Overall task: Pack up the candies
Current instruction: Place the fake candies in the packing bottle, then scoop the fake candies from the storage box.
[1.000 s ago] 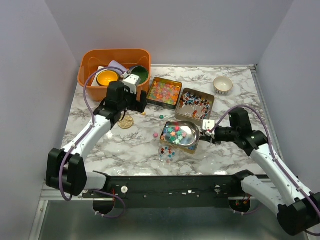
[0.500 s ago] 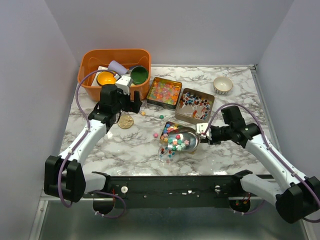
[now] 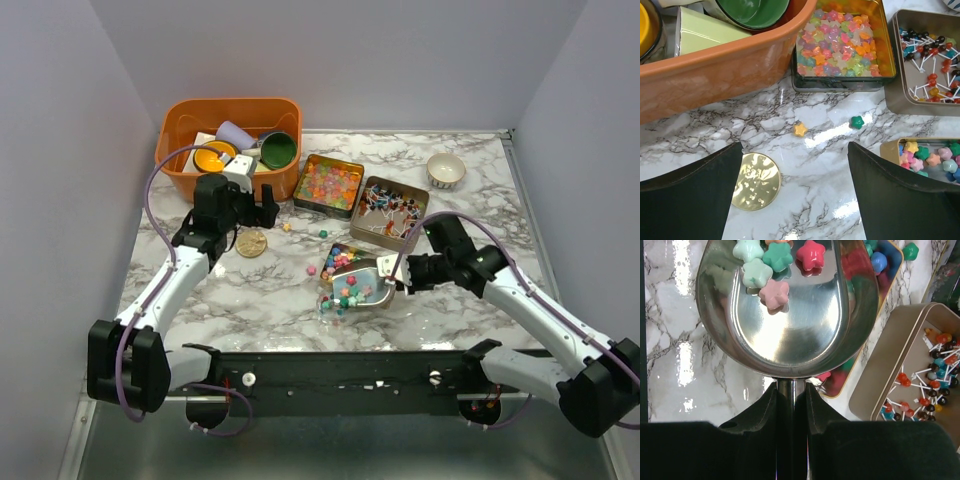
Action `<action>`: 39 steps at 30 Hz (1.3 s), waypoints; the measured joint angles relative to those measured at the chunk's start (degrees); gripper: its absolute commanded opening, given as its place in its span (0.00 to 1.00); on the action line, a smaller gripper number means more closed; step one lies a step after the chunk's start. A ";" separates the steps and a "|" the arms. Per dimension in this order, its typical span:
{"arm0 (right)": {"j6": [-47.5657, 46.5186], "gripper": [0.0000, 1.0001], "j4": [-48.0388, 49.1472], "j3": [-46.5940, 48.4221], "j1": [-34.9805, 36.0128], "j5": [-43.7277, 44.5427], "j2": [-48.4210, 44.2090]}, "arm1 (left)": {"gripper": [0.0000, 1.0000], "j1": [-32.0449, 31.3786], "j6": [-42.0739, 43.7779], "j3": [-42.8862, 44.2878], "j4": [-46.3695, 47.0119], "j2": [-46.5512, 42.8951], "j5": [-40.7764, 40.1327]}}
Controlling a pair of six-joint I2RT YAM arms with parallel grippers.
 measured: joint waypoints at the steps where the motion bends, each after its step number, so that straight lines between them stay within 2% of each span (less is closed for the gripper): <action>1: 0.20 0.01 0.22 0.11 0.33 0.31 0.15 | 0.97 0.11 -0.17 -0.22 0.04 -0.15 0.17; 26: -2.45 0.01 -4.50 6.51 8.13 12.13 0.92 | 0.97 0.28 -2.60 -1.14 3.82 0.46 4.50; 38: -1.31 0.01 -6.88 11.67 8.70 17.97 0.83 | 0.96 -0.96 -4.55 -0.07 5.88 3.74 12.50; 39: -0.35 0.01 -6.75 12.28 8.59 18.23 0.79 | 0.93 -1.29 -4.68 0.70 5.84 4.48 13.66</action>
